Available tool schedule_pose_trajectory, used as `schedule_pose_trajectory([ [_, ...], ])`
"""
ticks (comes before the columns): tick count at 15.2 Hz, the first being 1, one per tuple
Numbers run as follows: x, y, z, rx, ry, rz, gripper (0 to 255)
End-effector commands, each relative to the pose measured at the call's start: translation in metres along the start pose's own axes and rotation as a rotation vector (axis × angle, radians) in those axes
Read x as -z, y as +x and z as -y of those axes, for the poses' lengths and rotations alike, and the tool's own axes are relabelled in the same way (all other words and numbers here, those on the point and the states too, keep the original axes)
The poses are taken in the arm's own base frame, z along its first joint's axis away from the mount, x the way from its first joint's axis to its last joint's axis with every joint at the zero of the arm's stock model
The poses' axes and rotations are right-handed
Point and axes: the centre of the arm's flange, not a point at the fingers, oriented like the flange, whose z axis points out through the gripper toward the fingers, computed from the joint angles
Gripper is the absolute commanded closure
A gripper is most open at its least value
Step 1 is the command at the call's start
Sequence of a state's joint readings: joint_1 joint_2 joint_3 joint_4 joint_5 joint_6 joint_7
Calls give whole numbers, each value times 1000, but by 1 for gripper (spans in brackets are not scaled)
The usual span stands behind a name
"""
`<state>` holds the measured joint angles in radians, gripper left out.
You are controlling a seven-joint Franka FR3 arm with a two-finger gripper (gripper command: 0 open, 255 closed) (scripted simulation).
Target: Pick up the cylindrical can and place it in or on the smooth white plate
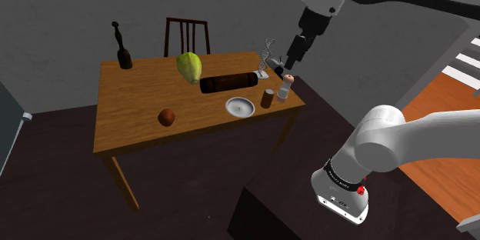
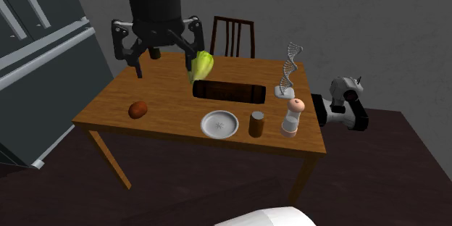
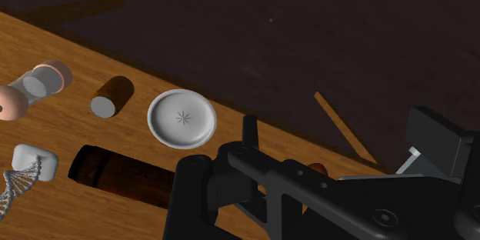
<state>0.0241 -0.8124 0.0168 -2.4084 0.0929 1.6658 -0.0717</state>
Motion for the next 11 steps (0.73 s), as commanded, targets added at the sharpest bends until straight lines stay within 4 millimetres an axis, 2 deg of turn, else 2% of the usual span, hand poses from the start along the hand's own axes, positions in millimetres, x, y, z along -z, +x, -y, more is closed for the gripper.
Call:
schedule_pose_trajectory([
  [1, 0, 0, 0, 0, 0, 0, 0],
  [11, -92, 29, -88, 28, -20, 20, 0],
])
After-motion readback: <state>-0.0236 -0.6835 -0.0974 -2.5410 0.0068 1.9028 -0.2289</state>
